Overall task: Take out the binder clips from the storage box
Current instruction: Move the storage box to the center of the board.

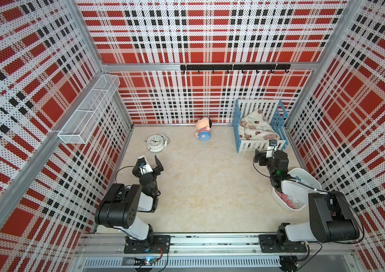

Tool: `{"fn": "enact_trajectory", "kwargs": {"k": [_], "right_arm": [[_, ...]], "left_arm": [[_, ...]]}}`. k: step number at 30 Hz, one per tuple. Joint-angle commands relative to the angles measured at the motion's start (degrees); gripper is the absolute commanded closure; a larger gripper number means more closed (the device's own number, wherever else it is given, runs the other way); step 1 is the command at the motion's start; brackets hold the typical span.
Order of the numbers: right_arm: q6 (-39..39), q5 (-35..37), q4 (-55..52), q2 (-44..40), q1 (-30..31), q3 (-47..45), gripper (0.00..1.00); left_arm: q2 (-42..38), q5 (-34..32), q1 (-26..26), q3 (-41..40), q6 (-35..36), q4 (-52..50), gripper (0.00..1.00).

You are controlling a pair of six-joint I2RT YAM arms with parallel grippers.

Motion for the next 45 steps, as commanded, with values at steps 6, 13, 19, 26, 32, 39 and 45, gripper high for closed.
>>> {"fn": "enact_trajectory", "kwargs": {"k": [6,13,19,26,32,39,45], "right_arm": [[4.8,2.4,-34.1,-10.4,2.0,9.8,0.00],[11.8,0.7,-54.4,-12.1,1.8,18.7,0.00],[16.8,-3.2,-60.9,-10.5,1.8,18.7,0.00],[22.0,-1.7,-62.5,-9.9,1.8,16.8,0.00],[27.2,0.4,-66.3,-10.5,1.8,16.4,0.00],[35.8,0.8,-68.4,-12.5,1.8,13.4,0.00],[38.4,0.7,-69.6,-14.3,1.9,11.9,0.00]], "left_arm": [[-7.8,-3.5,-2.7,1.9,2.1,-7.8,0.01],[-14.6,-6.6,-8.7,7.2,2.9,-24.4,0.03],[-19.2,-9.1,-15.9,12.2,-0.2,-38.2,0.04],[-23.7,-5.2,-21.0,13.5,-4.3,-43.4,0.05],[-25.4,-5.4,-23.3,13.6,-4.4,-45.2,0.05],[-25.8,-3.4,-23.3,14.4,-5.2,-47.4,0.05],[-25.6,-1.9,-23.4,14.8,-6.5,-48.4,0.05]]}}
